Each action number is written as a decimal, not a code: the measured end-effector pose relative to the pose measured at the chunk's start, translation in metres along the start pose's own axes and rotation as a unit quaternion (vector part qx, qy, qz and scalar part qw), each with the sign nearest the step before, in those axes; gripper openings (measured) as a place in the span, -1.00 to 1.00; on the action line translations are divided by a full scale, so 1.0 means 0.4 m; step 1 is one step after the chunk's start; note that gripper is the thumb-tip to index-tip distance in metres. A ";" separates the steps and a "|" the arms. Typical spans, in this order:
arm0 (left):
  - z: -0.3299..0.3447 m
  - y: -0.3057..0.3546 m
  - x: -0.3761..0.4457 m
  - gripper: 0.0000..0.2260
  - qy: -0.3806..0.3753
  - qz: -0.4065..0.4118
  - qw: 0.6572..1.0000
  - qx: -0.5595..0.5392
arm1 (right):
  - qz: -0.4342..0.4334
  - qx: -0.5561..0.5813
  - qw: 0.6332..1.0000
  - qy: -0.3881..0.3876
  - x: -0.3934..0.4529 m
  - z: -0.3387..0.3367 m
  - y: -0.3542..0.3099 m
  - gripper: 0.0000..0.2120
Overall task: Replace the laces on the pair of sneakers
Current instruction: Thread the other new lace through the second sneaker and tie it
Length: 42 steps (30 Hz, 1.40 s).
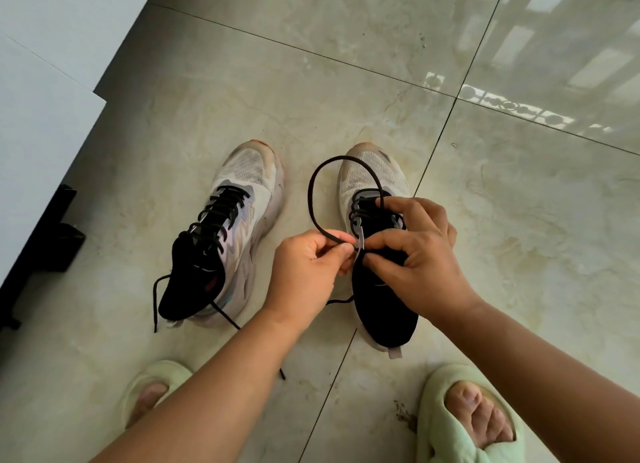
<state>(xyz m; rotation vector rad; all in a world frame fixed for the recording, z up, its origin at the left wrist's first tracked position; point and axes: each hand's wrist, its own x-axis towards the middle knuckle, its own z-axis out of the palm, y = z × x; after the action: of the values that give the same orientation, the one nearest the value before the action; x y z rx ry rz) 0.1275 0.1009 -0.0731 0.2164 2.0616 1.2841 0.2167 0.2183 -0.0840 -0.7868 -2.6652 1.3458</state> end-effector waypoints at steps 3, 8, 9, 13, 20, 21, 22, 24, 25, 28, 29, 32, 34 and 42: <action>0.002 -0.001 0.002 -0.81 -0.007 0.006 1.000 0.010 | -0.002 -0.004 1.000 -0.005 0.003 0.001 -0.002 -0.93; -0.004 -0.009 -0.016 -0.79 -0.042 0.029 0.996 0.071 | 0.000 -0.003 1.000 0.017 0.003 0.007 -0.007 -0.89; 0.002 -0.013 -0.025 -0.75 -0.047 0.036 0.994 0.095 | -0.002 -0.005 1.000 0.018 0.003 0.006 -0.009 -0.89; 0.031 -0.027 -0.045 -0.65 0.004 0.076 0.985 0.154 | -0.008 -0.003 1.000 0.013 -0.008 -0.018 -0.018 -0.88; 0.016 -0.017 -0.012 -0.39 0.101 0.106 0.966 0.215 | 0.072 0.320 0.941 0.081 -0.015 -0.098 -0.031 -0.85; 0.014 -0.013 -0.008 -0.38 0.095 0.116 0.964 0.220 | 0.079 0.402 0.910 0.060 -0.009 -0.100 -0.035 -0.84; 0.011 -0.012 -0.006 -0.37 0.093 0.123 0.962 0.226 | 0.090 0.479 0.872 0.030 -0.004 -0.097 -0.040 -0.85; 0.009 -0.012 -0.002 -0.39 0.095 0.126 0.959 0.237 | 0.127 0.578 0.806 -0.017 0.004 -0.090 -0.045 -0.87; 0.007 -0.013 -0.001 -0.40 0.098 0.123 0.958 0.239 | 0.148 0.588 0.795 -0.021 0.007 -0.090 -0.043 -0.90; -0.001 -0.015 0.006 -0.40 0.113 0.113 0.959 0.233 | 0.161 0.462 0.872 0.036 0.012 -0.109 -0.004 -0.92; -0.004 -0.016 0.010 -0.40 0.119 0.114 0.958 0.234 | 0.145 0.378 0.913 0.056 0.011 -0.117 0.012 -0.88; -0.011 -0.014 0.021 -0.44 0.135 0.113 0.952 0.250 | 0.066 0.138 0.985 0.076 0.002 -0.130 0.044 -0.84; -0.010 -0.012 0.025 -0.47 0.138 0.110 0.951 0.253 | 0.007 0.038 0.997 0.068 -0.007 -0.128 0.054 -0.87; -0.017 -0.012 0.023 -0.65 0.130 0.124 0.943 0.281 | 0.030 -0.102 0.992 0.061 -0.011 -0.154 0.146 -0.89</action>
<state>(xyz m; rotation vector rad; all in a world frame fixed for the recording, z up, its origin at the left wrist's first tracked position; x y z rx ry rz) 0.1172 0.0977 -0.0798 0.6066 2.6681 0.8597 0.2614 0.2904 -0.0897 -0.9439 -2.7308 1.0102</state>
